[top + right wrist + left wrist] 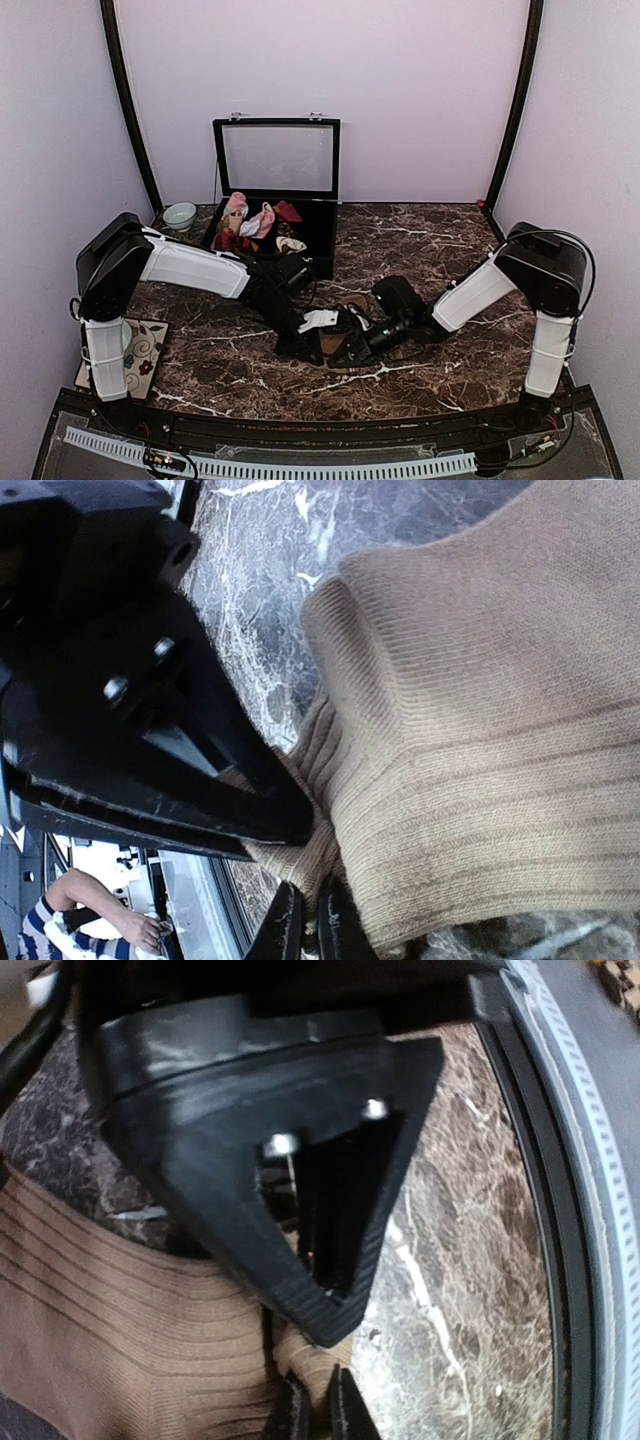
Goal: Roll the socks
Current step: Roll the sock at the center of the board.
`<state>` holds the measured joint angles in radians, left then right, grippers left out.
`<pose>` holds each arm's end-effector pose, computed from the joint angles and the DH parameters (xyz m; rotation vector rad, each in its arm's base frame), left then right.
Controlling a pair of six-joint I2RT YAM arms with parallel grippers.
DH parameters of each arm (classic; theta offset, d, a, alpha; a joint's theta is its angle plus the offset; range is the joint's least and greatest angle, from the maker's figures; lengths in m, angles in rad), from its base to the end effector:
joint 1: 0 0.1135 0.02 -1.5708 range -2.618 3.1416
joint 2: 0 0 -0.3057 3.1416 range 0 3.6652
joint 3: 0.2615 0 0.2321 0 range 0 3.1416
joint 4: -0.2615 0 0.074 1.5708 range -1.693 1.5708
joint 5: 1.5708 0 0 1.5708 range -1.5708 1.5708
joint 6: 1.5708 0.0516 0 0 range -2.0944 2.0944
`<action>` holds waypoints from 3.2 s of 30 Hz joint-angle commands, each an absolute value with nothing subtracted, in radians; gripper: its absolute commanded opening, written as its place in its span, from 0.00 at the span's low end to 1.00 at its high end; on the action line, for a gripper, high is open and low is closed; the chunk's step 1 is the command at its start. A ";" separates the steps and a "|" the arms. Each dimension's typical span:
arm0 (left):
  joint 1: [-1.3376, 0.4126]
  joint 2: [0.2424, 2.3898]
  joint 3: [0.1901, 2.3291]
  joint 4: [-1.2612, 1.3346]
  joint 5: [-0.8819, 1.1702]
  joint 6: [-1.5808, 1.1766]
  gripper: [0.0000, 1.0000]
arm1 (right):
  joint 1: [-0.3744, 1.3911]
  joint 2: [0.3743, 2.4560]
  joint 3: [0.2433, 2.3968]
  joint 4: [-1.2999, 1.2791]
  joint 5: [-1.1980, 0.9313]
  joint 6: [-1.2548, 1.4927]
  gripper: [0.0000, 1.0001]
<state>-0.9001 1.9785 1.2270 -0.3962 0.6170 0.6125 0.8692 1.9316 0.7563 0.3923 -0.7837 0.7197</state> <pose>0.2213 -0.3269 0.1791 1.9638 1.8155 -0.9236 0.1968 0.2893 0.1378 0.6581 -2.6341 -1.5683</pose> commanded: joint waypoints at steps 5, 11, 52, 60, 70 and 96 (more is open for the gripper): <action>-0.824 2.061 1.276 -0.505 0.660 0.546 0.00 | 0.864 1.833 0.608 0.291 -0.538 0.673 0.40; -0.781 2.158 1.359 -0.626 0.785 0.472 0.00 | 0.898 1.645 0.517 0.266 -0.286 0.579 0.40; -0.721 2.435 1.579 -0.886 0.939 0.421 0.03 | 1.204 1.746 0.690 0.438 0.090 -0.498 0.40; -0.722 2.368 1.525 -0.851 0.930 0.455 0.33 | 1.124 1.827 0.757 0.366 0.004 -0.451 0.15; -0.708 2.075 1.269 -0.619 0.836 0.538 0.47 | 1.068 1.861 0.724 0.256 -0.142 -0.275 0.04; -0.752 1.736 0.987 -0.213 0.617 0.770 0.51 | 0.831 2.074 0.802 0.226 -0.708 0.434 0.00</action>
<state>-0.7105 1.7634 0.9901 -0.2981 0.6559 0.7212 0.8551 1.9915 0.8436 0.4461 -0.7116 0.2825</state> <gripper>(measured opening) 0.495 0.033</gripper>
